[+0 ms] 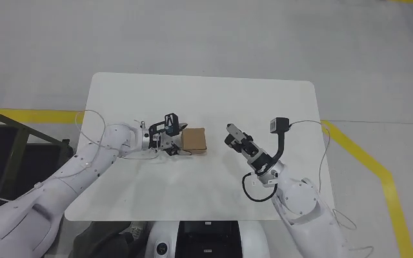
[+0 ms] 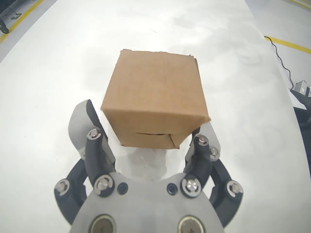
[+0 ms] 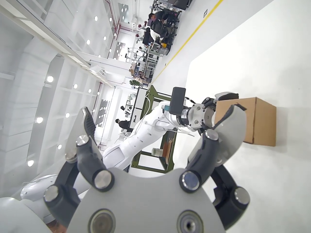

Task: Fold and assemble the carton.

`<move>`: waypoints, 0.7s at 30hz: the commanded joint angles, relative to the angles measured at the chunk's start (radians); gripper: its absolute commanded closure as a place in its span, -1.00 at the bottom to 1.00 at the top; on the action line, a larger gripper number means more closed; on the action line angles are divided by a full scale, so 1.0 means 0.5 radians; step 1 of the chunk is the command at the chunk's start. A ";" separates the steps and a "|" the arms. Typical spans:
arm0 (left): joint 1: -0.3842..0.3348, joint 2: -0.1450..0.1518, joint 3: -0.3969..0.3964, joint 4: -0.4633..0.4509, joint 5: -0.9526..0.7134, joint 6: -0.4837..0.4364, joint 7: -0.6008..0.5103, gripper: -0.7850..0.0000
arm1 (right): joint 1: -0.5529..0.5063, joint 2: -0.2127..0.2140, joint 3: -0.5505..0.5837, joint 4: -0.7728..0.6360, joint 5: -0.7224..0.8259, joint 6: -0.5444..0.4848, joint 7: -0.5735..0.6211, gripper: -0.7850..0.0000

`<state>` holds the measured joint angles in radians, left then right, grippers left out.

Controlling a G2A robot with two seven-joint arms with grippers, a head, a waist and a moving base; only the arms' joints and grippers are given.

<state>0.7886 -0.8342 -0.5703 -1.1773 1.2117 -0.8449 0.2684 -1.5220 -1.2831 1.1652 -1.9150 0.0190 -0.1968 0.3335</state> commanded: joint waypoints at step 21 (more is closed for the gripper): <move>0.354 0.236 -0.554 -0.138 0.029 -0.335 0.542 -1.00 | 0.018 -0.004 0.022 0.061 -0.287 -0.042 -0.271 -1.00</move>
<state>0.9525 -0.7232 -0.8308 -1.2481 1.2516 -1.0119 0.5323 -1.5126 -1.2854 1.1687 -1.8890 -0.1139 -0.2164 0.2097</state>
